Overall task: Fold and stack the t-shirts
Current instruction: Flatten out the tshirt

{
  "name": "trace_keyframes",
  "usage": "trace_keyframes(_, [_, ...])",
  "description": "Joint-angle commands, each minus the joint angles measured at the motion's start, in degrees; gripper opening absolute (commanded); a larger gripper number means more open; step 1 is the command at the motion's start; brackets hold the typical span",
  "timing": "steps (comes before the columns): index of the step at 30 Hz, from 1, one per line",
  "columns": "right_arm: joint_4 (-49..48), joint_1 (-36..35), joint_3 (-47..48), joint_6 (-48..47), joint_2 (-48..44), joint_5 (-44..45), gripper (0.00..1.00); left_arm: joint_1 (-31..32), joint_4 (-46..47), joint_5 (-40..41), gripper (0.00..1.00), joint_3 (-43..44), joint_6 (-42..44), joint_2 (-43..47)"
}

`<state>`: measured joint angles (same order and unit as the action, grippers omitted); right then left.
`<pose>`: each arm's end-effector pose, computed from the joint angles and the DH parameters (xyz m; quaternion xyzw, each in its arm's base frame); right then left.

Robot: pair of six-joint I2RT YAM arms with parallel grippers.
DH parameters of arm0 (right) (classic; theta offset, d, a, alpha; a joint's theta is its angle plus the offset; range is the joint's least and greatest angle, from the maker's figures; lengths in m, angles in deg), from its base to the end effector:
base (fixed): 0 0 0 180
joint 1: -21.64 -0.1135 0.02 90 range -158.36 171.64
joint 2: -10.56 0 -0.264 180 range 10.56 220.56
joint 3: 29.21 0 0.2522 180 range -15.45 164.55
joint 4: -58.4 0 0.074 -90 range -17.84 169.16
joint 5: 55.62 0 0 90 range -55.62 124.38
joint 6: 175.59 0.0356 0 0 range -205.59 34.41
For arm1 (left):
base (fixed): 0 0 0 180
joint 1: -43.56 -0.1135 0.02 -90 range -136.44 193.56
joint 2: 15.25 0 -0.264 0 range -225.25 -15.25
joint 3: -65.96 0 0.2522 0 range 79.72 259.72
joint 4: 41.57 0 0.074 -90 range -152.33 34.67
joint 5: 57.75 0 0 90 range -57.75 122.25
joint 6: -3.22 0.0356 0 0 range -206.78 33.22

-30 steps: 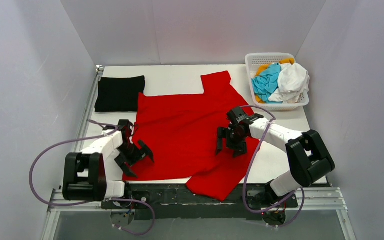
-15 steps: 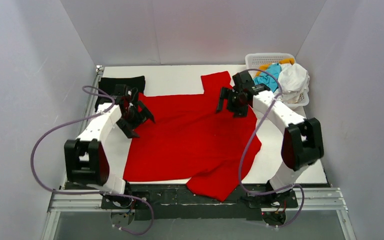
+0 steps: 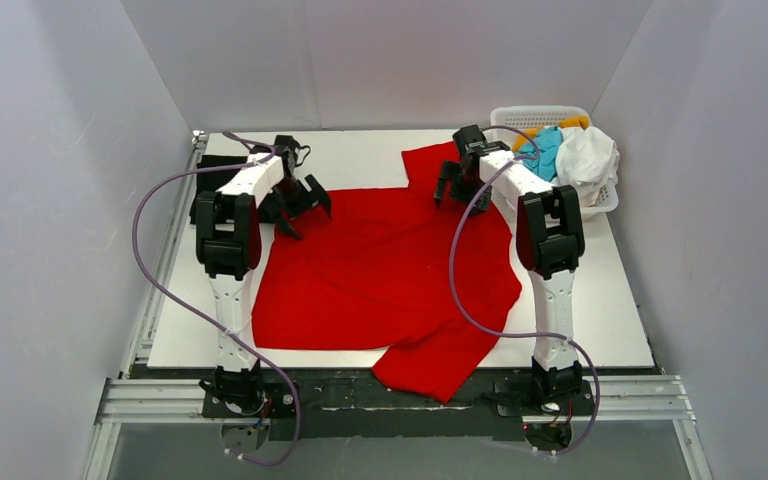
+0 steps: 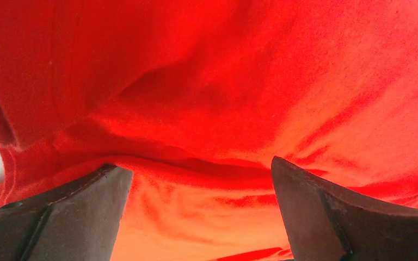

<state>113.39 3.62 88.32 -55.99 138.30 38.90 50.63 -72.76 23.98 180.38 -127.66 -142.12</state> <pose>0.4533 0.1445 0.1782 0.1069 0.9701 0.0514 0.2119 0.4993 -0.0671 0.1949 -0.2395 0.8855 -0.2201 0.3318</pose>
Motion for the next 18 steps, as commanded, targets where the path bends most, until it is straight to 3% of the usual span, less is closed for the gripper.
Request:
trace_keyframes(1, [2.1,1.4,5.5,-1.0,3.8,-1.9,0.95,0.1,-9.4,1.7,1.00,5.9,0.7,-7.5])
trace_keyframes(13, [5.4,5.1,25.7,-4.8,15.9,-3.6,0.95,-1.2,-15.7,1.9,1.00,25.5,0.1,-19.7])
trace_keyframes(18, [6.2,5.0,25.6,-6.4,12.9,-6.5,0.95,-1.3,-16.5,-1.2,0.99,25.7,2.1,-17.7])
